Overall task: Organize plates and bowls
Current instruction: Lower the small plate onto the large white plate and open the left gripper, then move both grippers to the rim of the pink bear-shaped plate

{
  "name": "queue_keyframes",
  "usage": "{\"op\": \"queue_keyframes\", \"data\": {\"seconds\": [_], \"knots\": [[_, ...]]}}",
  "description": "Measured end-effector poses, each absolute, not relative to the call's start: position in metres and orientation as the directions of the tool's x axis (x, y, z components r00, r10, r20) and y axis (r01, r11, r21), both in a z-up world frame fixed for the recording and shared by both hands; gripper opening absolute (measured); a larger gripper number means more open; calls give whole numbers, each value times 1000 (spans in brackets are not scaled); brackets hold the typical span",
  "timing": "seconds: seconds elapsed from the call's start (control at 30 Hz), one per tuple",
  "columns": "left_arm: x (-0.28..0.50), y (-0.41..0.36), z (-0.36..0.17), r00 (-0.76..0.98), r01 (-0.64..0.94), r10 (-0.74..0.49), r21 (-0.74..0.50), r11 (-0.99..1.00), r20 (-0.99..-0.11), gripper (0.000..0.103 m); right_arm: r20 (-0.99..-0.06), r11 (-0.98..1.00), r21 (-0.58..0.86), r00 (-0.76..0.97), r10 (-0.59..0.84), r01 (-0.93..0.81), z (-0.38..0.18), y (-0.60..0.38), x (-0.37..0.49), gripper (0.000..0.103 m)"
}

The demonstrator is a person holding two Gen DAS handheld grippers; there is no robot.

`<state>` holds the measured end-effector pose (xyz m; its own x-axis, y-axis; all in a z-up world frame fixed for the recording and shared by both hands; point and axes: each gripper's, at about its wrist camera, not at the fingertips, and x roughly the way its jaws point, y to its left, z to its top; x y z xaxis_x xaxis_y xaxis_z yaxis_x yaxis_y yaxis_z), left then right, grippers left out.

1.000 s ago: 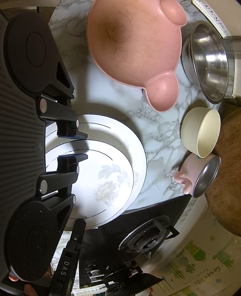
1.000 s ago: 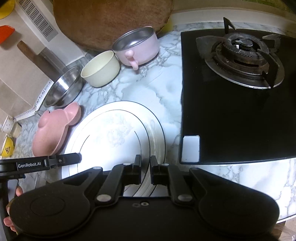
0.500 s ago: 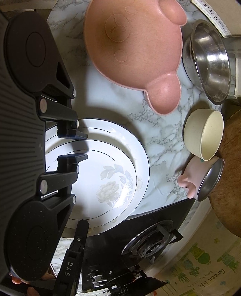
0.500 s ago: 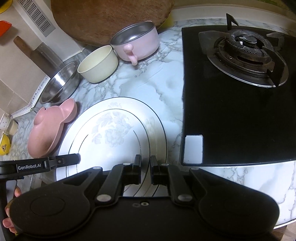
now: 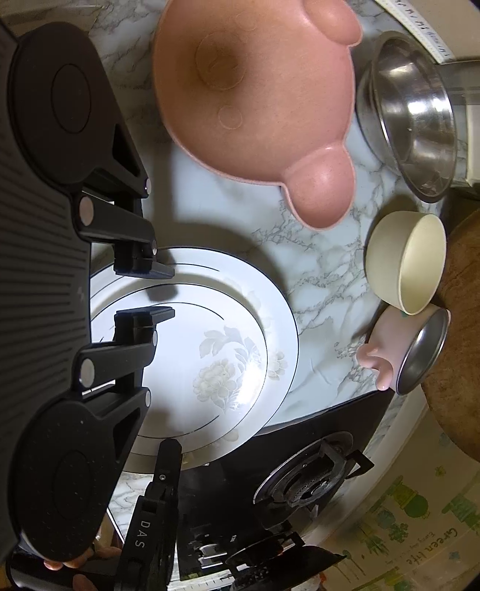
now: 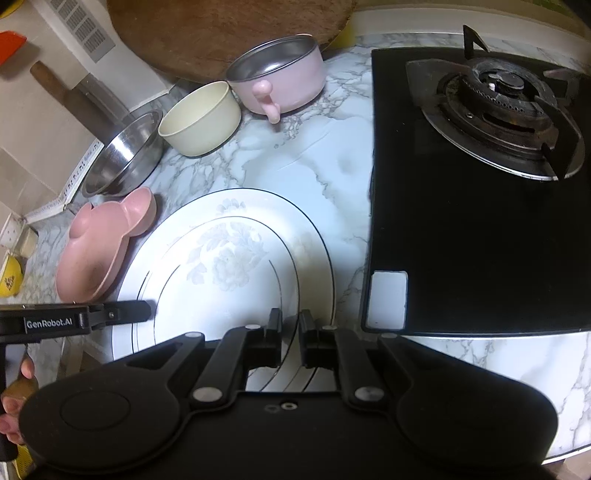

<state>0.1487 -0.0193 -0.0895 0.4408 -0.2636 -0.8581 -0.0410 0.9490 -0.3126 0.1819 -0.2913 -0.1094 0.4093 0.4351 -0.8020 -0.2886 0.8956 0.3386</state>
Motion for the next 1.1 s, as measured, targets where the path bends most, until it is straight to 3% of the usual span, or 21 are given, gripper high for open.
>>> {"op": "queue_keyframes", "data": {"seconds": [0.63,0.83,0.87,0.9,0.93,0.97,1.0,1.07,1.1], "knots": [[102,-32,-43,609,58,-178,-181,982,-773,18,-700,910,183,600,387,-373,-62,-270,127,13],[87,-24,-33,649,58,-147,-144,988,-747,19,-643,904,131,659,390,-407,-49,-252,103,20],[83,-21,-31,656,59,-146,-142,988,-741,19,-633,903,128,667,394,-411,-47,-249,99,28],[81,-19,-30,662,58,-143,-140,988,-736,19,-621,901,130,674,399,-414,-45,-246,97,53],[78,-16,-28,668,55,-139,-138,989,-731,20,-611,898,137,678,408,-417,-42,-243,94,73],[77,-13,-27,671,50,-135,-137,989,-729,25,-596,894,146,684,422,-424,-40,-240,92,101],[75,-9,-26,677,44,-128,-135,990,-725,31,-582,890,151,688,432,-431,-38,-236,90,101],[70,0,-23,694,26,-112,-130,991,-712,60,-577,885,148,688,439,-441,-36,-226,89,101],[67,4,-21,706,21,-106,-129,991,-701,65,-569,885,145,694,441,-443,-36,-221,89,101]]}}
